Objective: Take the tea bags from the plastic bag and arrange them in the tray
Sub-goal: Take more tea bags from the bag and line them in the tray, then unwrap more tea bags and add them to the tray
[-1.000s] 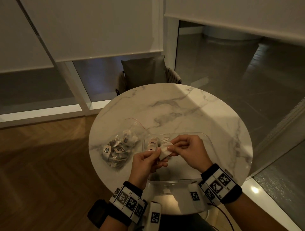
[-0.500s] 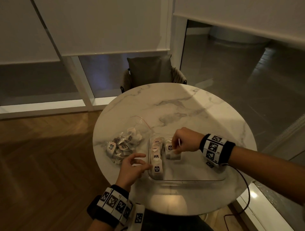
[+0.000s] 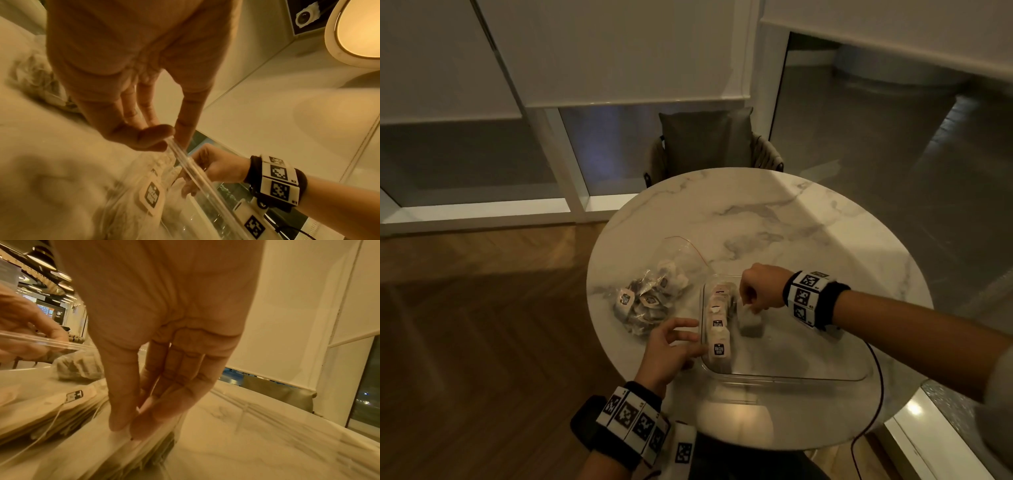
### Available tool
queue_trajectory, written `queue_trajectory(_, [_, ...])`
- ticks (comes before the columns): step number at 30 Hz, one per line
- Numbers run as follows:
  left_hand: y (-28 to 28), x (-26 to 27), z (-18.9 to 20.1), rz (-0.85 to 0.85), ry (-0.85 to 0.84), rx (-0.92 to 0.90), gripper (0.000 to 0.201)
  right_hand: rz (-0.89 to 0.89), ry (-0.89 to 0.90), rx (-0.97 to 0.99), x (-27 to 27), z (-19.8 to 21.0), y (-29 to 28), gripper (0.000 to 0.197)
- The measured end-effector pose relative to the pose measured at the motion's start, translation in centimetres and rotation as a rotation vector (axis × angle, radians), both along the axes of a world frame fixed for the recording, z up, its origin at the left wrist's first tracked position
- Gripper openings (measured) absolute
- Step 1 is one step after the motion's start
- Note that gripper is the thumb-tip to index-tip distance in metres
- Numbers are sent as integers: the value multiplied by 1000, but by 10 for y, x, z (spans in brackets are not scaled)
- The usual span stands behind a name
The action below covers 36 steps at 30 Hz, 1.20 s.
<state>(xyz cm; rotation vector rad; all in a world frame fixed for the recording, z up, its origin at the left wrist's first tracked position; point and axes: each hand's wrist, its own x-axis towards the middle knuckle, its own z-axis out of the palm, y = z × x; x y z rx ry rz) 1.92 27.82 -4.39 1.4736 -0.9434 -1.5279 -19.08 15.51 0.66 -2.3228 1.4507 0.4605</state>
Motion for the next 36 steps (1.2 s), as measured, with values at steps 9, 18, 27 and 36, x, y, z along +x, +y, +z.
queue_trajectory(9, [-24,18,16,349,-168,-230,13,-12,-212,-98,-16,21,13,27])
queue_trajectory(18, [-94,38,-6,-50,-960,58,128,-135,-597,-89,-15,26,48,24])
queue_trajectory(27, [-93,54,-23,296,-599,-295,58,-291,-802,-139,-7,22,33,25])
queue_trajectory(36, [-68,58,-15,351,-135,-369,58,-303,-862,-234,18,27,4,23])
